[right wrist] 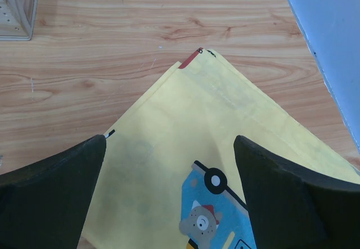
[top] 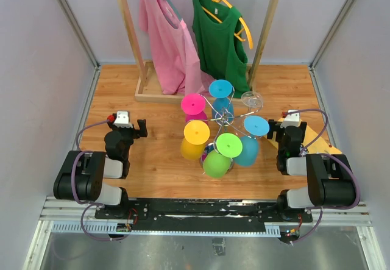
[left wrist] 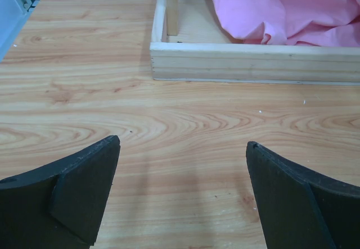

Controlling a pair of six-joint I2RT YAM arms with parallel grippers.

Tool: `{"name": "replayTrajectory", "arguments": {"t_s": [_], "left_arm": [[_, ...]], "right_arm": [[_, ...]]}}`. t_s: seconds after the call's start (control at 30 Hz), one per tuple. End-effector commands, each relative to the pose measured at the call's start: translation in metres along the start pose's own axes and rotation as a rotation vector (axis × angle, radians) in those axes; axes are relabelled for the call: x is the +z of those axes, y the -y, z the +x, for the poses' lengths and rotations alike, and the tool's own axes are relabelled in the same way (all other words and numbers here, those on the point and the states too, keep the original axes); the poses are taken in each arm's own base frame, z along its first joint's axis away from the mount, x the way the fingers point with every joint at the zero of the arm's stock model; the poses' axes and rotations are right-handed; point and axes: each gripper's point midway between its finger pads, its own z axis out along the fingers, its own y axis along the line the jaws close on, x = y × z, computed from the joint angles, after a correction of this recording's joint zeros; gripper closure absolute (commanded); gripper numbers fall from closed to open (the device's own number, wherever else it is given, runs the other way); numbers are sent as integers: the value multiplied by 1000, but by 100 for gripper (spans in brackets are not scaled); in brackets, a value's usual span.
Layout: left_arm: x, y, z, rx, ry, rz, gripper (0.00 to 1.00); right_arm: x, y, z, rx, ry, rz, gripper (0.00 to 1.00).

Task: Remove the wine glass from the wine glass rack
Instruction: Pick up the wine glass from the wine rack.

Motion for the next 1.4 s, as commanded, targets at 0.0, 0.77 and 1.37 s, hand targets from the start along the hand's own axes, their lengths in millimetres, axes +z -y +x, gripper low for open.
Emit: {"name": "replayTrajectory", "arguments": {"t_s": [0.0, 0.77, 1.37], "left_arm": [[1, -5, -11, -1, 48, -22, 1], [15, 16, -66, -125, -180, 53, 1], [-16, 134, -237, -732, -452, 594, 21]], "right_arm": [[2, -6, -13, 6, 38, -4, 2], [-32, 69, -23, 214, -385, 247, 2], [-69, 57, -167, 519, -367, -132, 3]]}}
